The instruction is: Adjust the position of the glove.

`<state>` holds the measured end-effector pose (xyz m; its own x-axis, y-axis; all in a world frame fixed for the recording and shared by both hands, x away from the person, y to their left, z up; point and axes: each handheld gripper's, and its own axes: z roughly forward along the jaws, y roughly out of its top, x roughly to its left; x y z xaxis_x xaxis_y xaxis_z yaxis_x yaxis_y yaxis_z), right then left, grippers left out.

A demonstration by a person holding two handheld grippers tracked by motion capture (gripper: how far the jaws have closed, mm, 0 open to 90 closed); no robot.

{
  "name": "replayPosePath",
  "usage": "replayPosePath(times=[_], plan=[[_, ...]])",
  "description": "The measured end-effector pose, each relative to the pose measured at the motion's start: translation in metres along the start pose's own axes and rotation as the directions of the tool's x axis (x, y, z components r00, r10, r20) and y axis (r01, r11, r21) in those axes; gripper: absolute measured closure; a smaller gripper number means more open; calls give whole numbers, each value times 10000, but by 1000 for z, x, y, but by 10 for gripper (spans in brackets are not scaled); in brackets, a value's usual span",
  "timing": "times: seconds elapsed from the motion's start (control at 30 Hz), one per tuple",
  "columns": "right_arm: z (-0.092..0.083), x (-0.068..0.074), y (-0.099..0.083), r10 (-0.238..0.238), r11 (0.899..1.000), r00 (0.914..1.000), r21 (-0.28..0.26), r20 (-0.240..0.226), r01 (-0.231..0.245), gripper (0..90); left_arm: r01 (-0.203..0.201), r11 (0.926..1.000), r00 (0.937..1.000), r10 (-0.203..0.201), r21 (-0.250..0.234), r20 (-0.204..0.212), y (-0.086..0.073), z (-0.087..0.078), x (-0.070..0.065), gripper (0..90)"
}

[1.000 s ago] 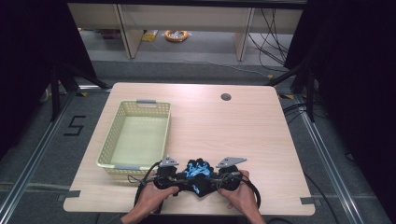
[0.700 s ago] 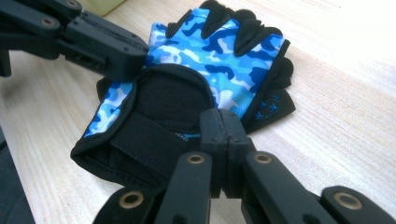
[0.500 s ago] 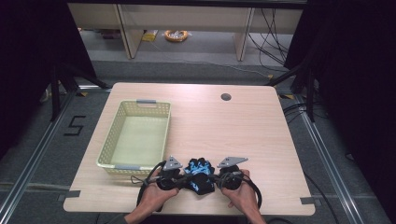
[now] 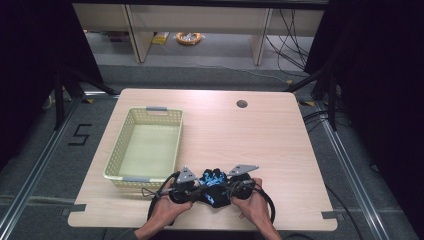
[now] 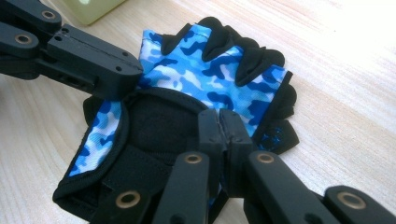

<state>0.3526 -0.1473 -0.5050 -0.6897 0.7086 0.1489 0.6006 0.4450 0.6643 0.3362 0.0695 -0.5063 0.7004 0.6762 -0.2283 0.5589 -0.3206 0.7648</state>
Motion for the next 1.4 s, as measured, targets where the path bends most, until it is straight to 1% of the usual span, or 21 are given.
replayPosePath(times=[0.17,0.2,0.23,0.3,0.33,0.37,0.43,0.53,0.57,0.63,0.7,0.73,0.9,0.93,1.03,1.07,1.1,1.17,1.2,1.33,1.4], plan=[[-1,4,1,1,9998,9998,-200,205,3,895,156,9996,9999,-157,-244,-67,1,-1,-1,898],[-3,3,1,-352,9992,9993,-173,140,354,895,152,9998,9998,-150,-162,97,3,-2,0,898],[-9,7,2,-134,9991,9997,-395,221,143,895,-68,9999,9999,69,-95,120,5,-5,2,898],[-14,7,4,-311,9992,9993,-226,209,316,895,143,9989,9998,-138,-449,128,11,-6,2,898],[-17,9,3,-254,9978,9995,-611,194,265,894,77,9987,9999,-72,-511,101,15,-8,3,898],[-19,12,4,-12,9987,10000,-511,67,15,894,97,9980,9999,-90,-632,106,19,-8,4,898],[-19,13,4,-91,9979,10000,-645,39,93,894,114,9973,9999,-108,-732,86,27,-10,8,898],[-18,19,7,-179,9970,9998,-758,-49,175,894,310,9977,9995,-308,-609,50,33,-8,16,898],[-19,19,7,-230,9989,9997,-406,2,230,894,310,9977,9995,-308,-609,50,33,-8,16,898],[-14,19,6,-195,9977,9998,-645,5,195,893,116,9995,9999,-119,-285,-110,30,-4,20,897],[-12,17,5,-65,9993,10000,-373,-40,63,892,201,9997,9996,-203,-108,-188,22,6,22,897],[-12,17,4,127,9999,9999,-110,-5,-127,890,103,9999,9997,-104,-31,-237,20,8,24,896],[-6,14,1,177,9996,9998,-202,107,-175,858,-343,9993,9983,349,126,-465,17,9,15,866],[-6,12,0,142,9997,9998,-204,169,-139,820,-997,9950,9933,1000,89,-571,18,6,4,848],[-9,11,0,113,9999,9997,-65,199,-111,787,-1402,9901,9870,1405,101,-774,20,4,-3,800],[-10,10,0,44,9999,9999,-139,101,-42,780,-1486,9888,9868,1489,94,-635,22,3,-4,782],[-12,10,0,95,9999,9998,-97,175,-93,765,-1195,9928,9913,1192,-34,-554,22,3,-5,755],[-19,6,1,111,9989,9993,-455,363,-95,697,-1165,9932,9919,1166,33,-505,23,0,-3,682],[-22,5,2,318,9978,9988,-590,365,-296,679,-672,9977,9968,666,-132,-438,22,-3,-3,650],[-24,-11,10,355,9968,9985,-736,417,-324,573,-76,9998,10000,76,-181,-50,16,-15,-8,535],[-23,-14,12,492,9964,9984,-697,279,-472,565,-38,9999,10000,38,-160,15,13,-17,-9,494]])
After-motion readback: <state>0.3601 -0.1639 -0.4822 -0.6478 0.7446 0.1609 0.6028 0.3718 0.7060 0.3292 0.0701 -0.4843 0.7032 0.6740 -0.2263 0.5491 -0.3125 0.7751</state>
